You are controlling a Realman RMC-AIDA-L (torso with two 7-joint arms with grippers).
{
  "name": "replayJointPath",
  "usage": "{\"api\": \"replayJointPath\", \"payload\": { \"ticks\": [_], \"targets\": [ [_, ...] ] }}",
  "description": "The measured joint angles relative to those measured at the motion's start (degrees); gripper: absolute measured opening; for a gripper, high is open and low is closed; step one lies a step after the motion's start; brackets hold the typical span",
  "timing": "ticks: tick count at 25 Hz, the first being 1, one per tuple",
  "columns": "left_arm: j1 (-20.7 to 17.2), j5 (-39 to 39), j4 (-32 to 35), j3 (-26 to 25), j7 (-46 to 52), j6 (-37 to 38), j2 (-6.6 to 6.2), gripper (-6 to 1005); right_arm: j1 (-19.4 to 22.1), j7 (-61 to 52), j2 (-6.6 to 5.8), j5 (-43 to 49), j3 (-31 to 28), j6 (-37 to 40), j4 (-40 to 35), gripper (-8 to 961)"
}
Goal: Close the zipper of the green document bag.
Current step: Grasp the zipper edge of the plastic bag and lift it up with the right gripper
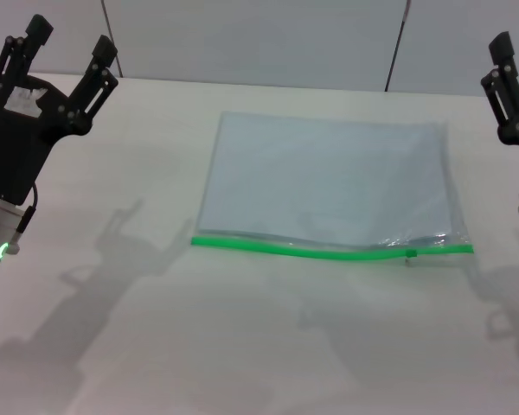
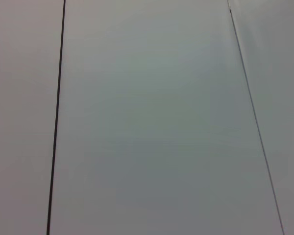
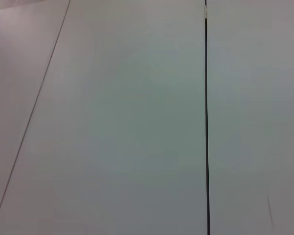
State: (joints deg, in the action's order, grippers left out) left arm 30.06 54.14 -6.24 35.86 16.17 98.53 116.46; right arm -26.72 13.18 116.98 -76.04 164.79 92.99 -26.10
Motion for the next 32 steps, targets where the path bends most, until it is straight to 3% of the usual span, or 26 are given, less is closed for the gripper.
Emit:
{"api": "replayJointPath", "payload": {
  "ticks": [25, 32],
  "targets": [
    [0.2, 0.0, -0.1, 0.0, 0.0, -0.2, -0.09, 834, -0.6, 1.4, 0.01, -0.2, -0.1, -1.8, 2.5, 754],
    [0.0, -0.1, 0.1, 0.0, 0.0, -0.2, -0.09, 831, 0.4, 16.6, 0.14, -0.6, 0.0, -6.2, 3.4, 754]
  ]
}}
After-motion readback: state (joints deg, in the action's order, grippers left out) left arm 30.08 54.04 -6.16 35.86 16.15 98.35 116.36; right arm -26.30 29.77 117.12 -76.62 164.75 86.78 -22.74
